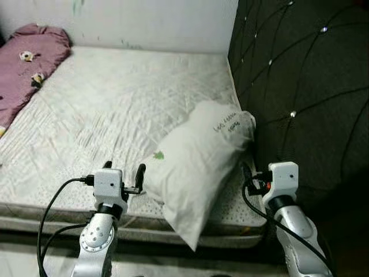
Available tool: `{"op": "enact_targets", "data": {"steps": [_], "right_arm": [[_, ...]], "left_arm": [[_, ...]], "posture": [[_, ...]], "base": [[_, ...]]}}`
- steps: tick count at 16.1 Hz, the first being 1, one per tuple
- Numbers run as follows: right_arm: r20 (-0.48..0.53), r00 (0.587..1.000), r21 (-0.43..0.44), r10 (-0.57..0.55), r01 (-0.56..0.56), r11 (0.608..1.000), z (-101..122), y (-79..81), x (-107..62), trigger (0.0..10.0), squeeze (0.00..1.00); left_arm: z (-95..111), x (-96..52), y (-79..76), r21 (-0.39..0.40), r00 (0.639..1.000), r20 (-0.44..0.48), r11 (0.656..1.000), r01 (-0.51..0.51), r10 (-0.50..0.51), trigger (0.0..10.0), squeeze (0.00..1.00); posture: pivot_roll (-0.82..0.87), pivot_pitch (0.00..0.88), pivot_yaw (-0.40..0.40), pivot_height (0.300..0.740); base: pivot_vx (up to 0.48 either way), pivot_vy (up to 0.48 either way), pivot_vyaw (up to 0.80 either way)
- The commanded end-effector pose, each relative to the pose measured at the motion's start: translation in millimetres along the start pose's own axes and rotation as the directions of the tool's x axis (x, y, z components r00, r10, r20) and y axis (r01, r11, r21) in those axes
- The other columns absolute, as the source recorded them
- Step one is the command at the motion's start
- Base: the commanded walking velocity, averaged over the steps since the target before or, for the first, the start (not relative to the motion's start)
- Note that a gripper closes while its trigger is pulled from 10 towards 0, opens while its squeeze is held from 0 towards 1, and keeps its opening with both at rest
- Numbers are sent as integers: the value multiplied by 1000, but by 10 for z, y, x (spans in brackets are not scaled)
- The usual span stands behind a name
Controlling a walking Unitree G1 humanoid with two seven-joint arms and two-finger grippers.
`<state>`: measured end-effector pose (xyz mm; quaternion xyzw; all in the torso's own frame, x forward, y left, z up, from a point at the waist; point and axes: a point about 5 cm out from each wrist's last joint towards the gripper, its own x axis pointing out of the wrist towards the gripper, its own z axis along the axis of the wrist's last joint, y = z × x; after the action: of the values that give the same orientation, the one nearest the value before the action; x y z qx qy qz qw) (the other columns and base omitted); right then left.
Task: Clean up the room
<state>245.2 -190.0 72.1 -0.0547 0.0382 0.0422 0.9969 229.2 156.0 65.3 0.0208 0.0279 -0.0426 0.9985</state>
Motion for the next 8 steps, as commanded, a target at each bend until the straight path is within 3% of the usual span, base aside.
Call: {"op": "enact_targets", "data": {"steps": [1, 5, 8], "right_arm": [[-5, 1000, -8, -5, 5, 1000, 6, -15, 3, 10000, 0], [-6, 1000, -1, 4, -4, 1000, 5, -1, -10, 10000, 0], [-18, 1000, 12, 11, -11, 1000, -9, 1, -9, 10000, 0]], "left_arm": [[18, -1, -5, 4, 1000, 8, 1000, 13, -13, 10000, 0], [14, -8, -2, 4, 1000, 2, 1000, 10, -10, 10000, 0], [7, -16, -3, 0, 1000, -5, 1000, 0, 0, 10000, 0]], "posture": [[-38, 0, 1, 740], [-38, 0, -1, 740], [-35, 0, -2, 740]], "base": [[0, 0, 0], [0, 0, 0], [0, 0, -800]]}}
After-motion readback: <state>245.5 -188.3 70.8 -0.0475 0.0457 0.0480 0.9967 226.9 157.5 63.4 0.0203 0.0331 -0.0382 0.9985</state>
